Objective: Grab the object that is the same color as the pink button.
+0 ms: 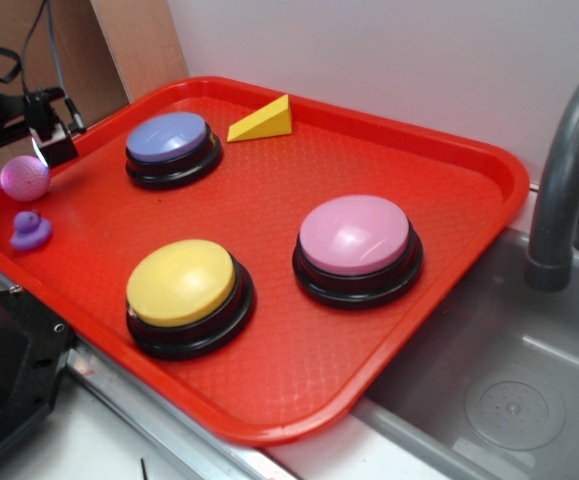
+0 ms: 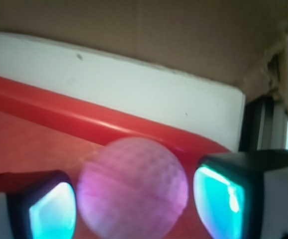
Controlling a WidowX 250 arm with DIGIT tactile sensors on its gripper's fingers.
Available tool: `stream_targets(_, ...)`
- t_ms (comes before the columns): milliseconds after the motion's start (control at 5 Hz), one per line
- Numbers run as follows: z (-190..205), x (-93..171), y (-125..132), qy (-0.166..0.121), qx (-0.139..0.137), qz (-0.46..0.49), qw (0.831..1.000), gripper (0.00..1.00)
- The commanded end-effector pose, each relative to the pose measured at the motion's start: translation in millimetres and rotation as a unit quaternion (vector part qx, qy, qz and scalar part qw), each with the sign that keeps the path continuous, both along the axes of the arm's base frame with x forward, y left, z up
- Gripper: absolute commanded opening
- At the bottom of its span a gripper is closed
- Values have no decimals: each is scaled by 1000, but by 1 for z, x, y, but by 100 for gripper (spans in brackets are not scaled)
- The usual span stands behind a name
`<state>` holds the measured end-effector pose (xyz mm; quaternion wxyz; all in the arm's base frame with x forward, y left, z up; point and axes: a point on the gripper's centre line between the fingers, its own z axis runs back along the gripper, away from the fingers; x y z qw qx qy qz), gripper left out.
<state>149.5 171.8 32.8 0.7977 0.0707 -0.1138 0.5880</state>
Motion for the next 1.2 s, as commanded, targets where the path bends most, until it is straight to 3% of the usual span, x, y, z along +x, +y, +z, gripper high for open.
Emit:
stream_targets(0,-5,-2,-5,28,10,-7,1000,81)
stream_targets(200,0,-2,-9,30,14,-21,999,0)
stream_targets(400,18,-2,-16,42,16,-57,997,0)
stream_targets(600,58,-4,-34,36,-16,-173,984,0)
stream_targets(800,108,-16,-67,23,-16,-274,961,0)
stream_targets(1000,148,-8,-104,33,-55,-371,927,0)
